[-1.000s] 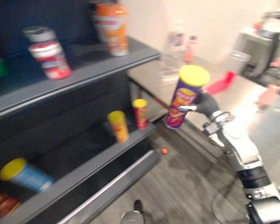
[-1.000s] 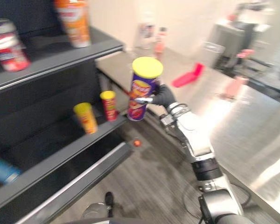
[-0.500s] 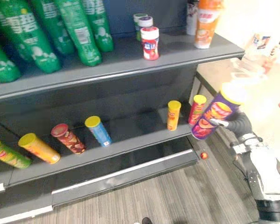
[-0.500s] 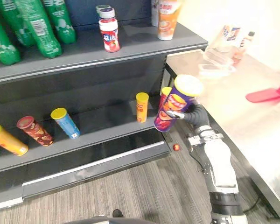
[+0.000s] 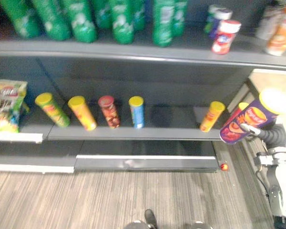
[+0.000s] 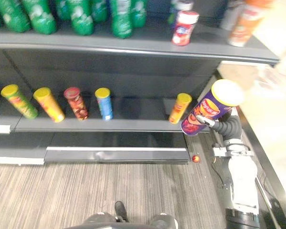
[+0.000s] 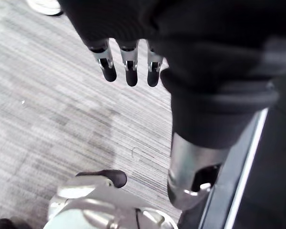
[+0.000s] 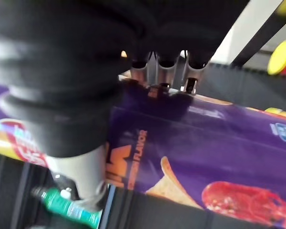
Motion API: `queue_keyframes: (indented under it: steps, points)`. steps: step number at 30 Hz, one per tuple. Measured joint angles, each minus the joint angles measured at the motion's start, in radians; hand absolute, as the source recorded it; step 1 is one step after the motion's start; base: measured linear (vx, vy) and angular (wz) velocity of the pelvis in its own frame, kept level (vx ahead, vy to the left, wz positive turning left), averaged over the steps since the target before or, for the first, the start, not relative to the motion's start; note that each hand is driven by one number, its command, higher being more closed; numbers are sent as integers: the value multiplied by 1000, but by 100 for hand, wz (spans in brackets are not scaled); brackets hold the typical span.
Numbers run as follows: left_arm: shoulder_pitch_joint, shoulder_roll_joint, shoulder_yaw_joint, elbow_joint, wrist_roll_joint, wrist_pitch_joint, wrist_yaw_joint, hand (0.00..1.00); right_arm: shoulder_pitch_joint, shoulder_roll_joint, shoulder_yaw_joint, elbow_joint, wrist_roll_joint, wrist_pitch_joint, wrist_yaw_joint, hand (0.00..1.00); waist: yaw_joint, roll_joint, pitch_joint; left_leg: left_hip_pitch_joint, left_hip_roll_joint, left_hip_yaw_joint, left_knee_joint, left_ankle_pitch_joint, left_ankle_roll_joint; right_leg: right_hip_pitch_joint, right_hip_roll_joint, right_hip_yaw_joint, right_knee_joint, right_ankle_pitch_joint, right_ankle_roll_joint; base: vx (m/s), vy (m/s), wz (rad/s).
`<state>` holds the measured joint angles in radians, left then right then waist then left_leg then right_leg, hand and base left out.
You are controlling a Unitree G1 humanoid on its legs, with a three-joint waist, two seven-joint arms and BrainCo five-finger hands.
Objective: Put the gum and the chips on the shelf.
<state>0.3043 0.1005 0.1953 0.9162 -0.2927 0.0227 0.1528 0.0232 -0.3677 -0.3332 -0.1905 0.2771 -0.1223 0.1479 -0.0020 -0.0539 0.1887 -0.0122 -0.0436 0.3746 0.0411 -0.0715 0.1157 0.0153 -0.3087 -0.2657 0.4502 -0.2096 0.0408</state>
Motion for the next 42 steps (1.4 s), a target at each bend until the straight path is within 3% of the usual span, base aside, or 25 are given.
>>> queue_keyframes:
  steps: [1,4,6,9,12,15,20,29,38,42]
  points:
    - [0,4,5,-9,-1,13,-9,0,2,7,1,1,0,0,-2,100,-1,-2,-1,-3,-5,-35,-5,6,-8,-16,37,59,-14,-5,6,100,1,105]
    - [11,6,9,-10,-8,35,-22,0,4,22,31,1,0,-1,-10,100,7,3,-4,-2,-7,-87,-5,10,-14,-25,69,56,-87,18,43,70,0,94]
    - [29,-2,10,-10,-10,51,-19,0,-9,31,71,4,4,-2,8,100,40,-5,-10,1,-9,-91,-5,10,-15,-18,86,31,-189,34,67,90,-51,34]
    - [57,-23,6,-22,-9,44,-20,0,-26,31,95,47,7,-11,41,100,39,-3,-15,4,-21,-127,-2,21,-29,35,115,-11,-321,72,71,98,-78,33]
    - [74,-37,-2,-41,-8,10,-20,0,-37,30,99,99,7,-11,48,100,39,15,-26,-2,-22,-160,-5,33,-46,61,122,-45,-368,133,89,68,-83,32]
    - [82,-42,-3,-50,-8,-2,-20,0,-42,30,109,121,6,-11,48,100,36,34,-35,9,-12,-181,-56,65,-81,59,138,-71,-372,132,87,48,-89,20]
    - [87,-41,-2,-52,-7,-2,-37,0,-41,31,122,125,-4,-11,48,100,31,37,-36,38,10,-193,-139,111,-108,60,167,-88,-379,125,76,34,-94,4]
    - [79,-31,-52,-63,-7,0,-61,0,-59,36,198,126,-85,-23,42,100,30,56,-15,46,9,-173,-143,111,-110,52,164,-63,-367,123,72,-2,2,-7]
    - [-27,18,-133,-123,-20,-30,-89,0,-308,36,282,127,-169,-54,-81,100,38,67,94,-34,18,-166,-139,131,-105,-46,164,-57,-321,131,56,-38,8,0]
    - [-74,29,-194,-204,-58,-69,-93,0,-403,33,311,149,-195,-58,-129,100,47,88,142,-78,18,-174,-136,156,-88,-96,161,-67,-301,128,52,31,-8,10]
